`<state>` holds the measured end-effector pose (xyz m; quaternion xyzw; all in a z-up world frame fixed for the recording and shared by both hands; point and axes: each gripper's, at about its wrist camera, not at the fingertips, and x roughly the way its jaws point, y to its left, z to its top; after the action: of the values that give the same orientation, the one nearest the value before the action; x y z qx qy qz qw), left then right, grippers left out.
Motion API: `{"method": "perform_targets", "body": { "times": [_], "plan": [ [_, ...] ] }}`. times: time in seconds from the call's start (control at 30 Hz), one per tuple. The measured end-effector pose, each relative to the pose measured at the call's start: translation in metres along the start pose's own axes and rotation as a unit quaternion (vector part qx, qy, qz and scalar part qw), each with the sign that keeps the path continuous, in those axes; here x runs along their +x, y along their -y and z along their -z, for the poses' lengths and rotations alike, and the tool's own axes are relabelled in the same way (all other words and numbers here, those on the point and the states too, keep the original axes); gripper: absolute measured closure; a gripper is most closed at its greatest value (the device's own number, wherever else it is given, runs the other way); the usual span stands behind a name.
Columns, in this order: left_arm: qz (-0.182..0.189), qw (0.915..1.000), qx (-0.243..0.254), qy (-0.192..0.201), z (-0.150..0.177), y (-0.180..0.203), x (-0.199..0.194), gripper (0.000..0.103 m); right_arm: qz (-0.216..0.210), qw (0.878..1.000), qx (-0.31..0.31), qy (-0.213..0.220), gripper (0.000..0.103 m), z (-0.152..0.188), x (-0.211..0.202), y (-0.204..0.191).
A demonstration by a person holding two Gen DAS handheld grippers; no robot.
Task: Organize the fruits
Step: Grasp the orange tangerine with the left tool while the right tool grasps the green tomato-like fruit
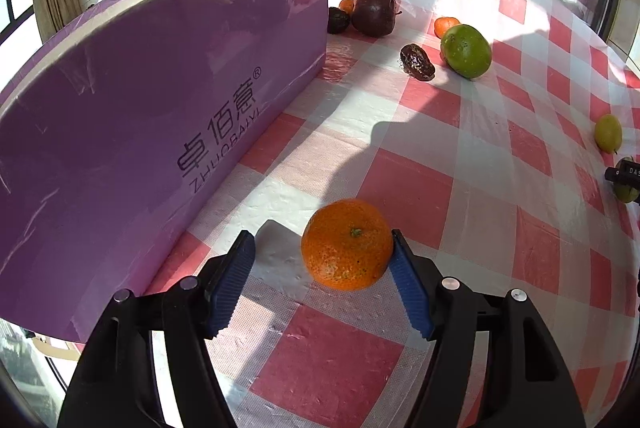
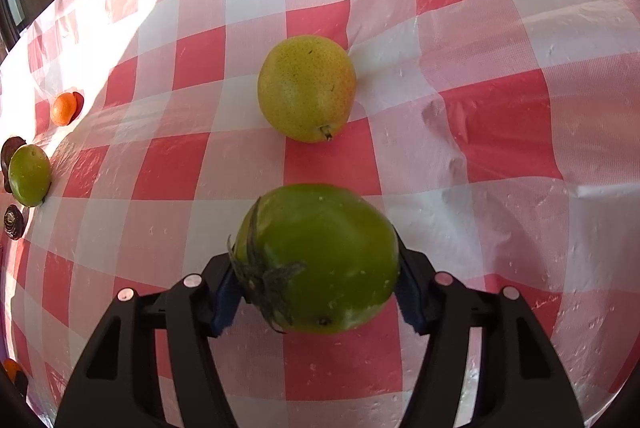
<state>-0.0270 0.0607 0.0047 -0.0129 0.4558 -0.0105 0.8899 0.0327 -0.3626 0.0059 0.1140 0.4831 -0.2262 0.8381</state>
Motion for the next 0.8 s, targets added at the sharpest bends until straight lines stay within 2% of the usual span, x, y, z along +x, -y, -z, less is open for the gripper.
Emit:
{"method": "perform_targets", "body": {
  "times": [0.03,0.13,0.27,0.4,0.5,0.63,0.8],
  "plan": [
    [-0.001,0.9999,0.009,-0.005,-0.002,0.003,0.002,0.04,-0.005,1.0,0.002,-0.002,0.039,0.0,0.003,0.0],
    [0.014,0.9988,0.046,-0.011,-0.007,0.014,0.003,0.064,-0.021,1.0,0.007,-0.012,0.04,0.004,0.003,0.008],
    [0.031,0.9958,0.074,-0.046,-0.01,0.024,0.003,0.065,-0.057,0.998,0.018,-0.033,0.04,0.012,-0.008,0.011],
    [0.039,0.9906,0.096,-0.09,-0.013,0.035,0.001,0.065,-0.099,0.994,0.005,-0.053,0.04,0.045,-0.031,-0.004],
    [0.044,0.9888,0.117,-0.082,-0.017,0.047,-0.011,0.065,-0.132,0.989,-0.028,-0.058,0.04,0.067,-0.055,-0.024],
    [0.049,0.9829,0.168,-0.058,-0.025,0.073,-0.03,0.065,-0.185,0.978,-0.08,-0.057,0.04,0.084,-0.094,-0.051],
    [0.05,0.9758,0.212,-0.023,-0.042,0.1,-0.048,0.065,-0.218,0.966,-0.134,-0.038,0.04,0.09,-0.141,-0.079]
  ]
}}
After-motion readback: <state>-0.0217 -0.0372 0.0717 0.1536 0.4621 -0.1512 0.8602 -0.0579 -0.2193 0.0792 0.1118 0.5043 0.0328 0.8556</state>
